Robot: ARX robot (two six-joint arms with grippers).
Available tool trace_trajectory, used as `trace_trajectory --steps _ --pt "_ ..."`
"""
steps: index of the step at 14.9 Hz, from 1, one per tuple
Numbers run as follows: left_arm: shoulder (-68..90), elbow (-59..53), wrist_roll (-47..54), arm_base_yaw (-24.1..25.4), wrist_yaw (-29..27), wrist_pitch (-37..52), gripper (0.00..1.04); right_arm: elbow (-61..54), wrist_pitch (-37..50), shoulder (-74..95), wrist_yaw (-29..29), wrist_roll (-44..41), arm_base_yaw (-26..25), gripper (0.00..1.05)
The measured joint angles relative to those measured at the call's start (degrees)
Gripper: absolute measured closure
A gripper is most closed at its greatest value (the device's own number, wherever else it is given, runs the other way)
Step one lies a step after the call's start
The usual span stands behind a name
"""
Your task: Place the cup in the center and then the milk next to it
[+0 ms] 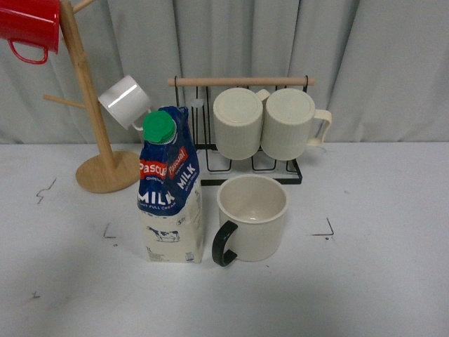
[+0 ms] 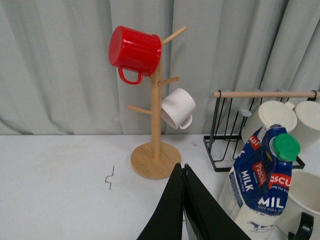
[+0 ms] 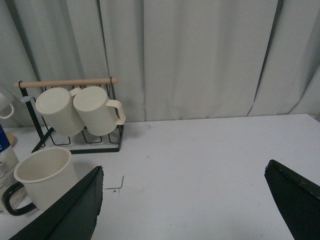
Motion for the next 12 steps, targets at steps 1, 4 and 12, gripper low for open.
trace_trajectory --steps 1,4,12 --pt "-1.9 -1.2 0.0 1.3 1.3 -1.2 1.03 0.0 0.0 0.0 0.0 0.0 0.0 0.06" --pt "-7.4 -3.5 0.1 4.3 4.6 -4.4 1.03 0.0 0.0 0.0 0.0 0.0 0.0 0.06" --pt "-19.0 -7.1 0.1 9.8 10.2 -11.3 1.03 0.0 0.0 0.0 0.0 0.0 0.0 0.06"
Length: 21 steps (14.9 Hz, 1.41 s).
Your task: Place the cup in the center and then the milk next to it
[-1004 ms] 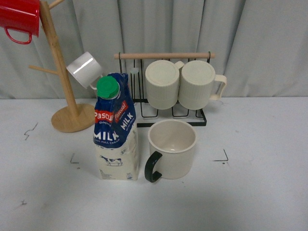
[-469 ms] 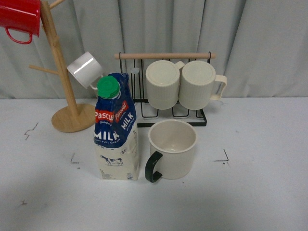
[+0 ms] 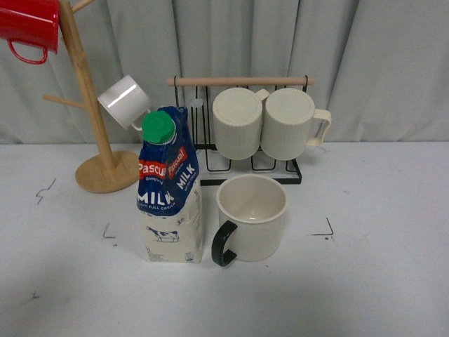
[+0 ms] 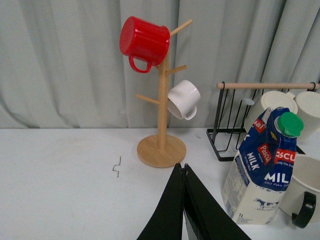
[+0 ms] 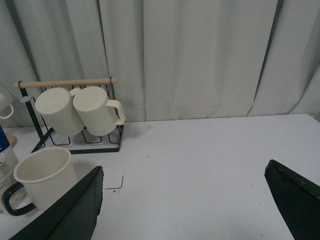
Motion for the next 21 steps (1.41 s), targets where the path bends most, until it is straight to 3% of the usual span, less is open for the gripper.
trace_trajectory --steps 7,8,14,21 --pt "-7.4 0.0 0.0 0.0 0.0 -7.7 1.03 0.0 0.0 0.0 0.0 0.0 0.0 0.06" --pt "-12.4 0.0 0.0 0.0 0.2 -15.7 1.03 0.0 0.0 0.0 0.0 0.0 0.0 0.06" --pt "-16.4 0.0 0.0 0.0 0.0 -17.0 1.03 0.0 0.0 0.0 0.0 0.0 0.0 0.06" --pt "-16.4 0.0 0.0 0.0 0.0 -17.0 0.22 0.0 0.0 0.0 0.0 0.0 0.0 0.06"
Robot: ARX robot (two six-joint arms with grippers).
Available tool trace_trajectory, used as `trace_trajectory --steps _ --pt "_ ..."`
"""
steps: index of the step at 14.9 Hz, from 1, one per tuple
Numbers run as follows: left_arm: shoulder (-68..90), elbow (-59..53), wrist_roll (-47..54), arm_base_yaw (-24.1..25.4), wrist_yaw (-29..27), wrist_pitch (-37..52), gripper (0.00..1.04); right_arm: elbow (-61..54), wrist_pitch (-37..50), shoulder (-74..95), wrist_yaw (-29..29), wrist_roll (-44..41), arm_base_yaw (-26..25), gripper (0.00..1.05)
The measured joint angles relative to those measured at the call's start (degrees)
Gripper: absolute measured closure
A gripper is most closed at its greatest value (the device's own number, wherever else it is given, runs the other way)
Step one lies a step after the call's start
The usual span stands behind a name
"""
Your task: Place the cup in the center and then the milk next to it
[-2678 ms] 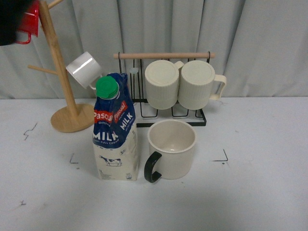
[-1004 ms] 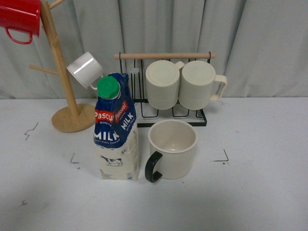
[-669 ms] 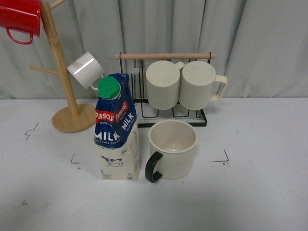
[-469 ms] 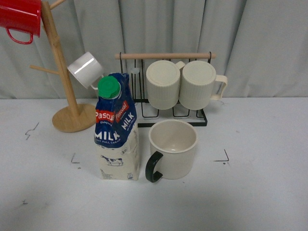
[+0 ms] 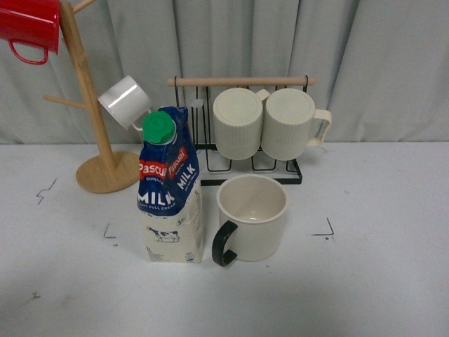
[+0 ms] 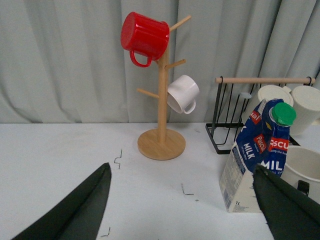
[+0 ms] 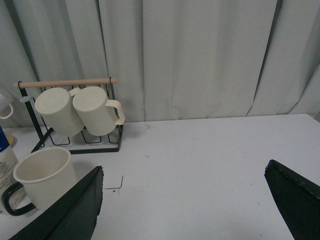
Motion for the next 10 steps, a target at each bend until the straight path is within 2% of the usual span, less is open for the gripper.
trace_trajectory --steps 1,2,10 --pt "0.0 0.0 0.0 0.0 0.0 0.0 0.10 0.0 0.0 0.0 0.0 0.0 0.0 0.06" --pt "0.0 0.0 0.0 0.0 0.0 0.0 0.05 0.0 0.0 0.0 0.0 0.0 0.0 0.06" --pt "0.0 0.0 0.0 0.0 0.0 0.0 0.07 0.0 0.0 0.0 0.0 0.0 0.0 0.06"
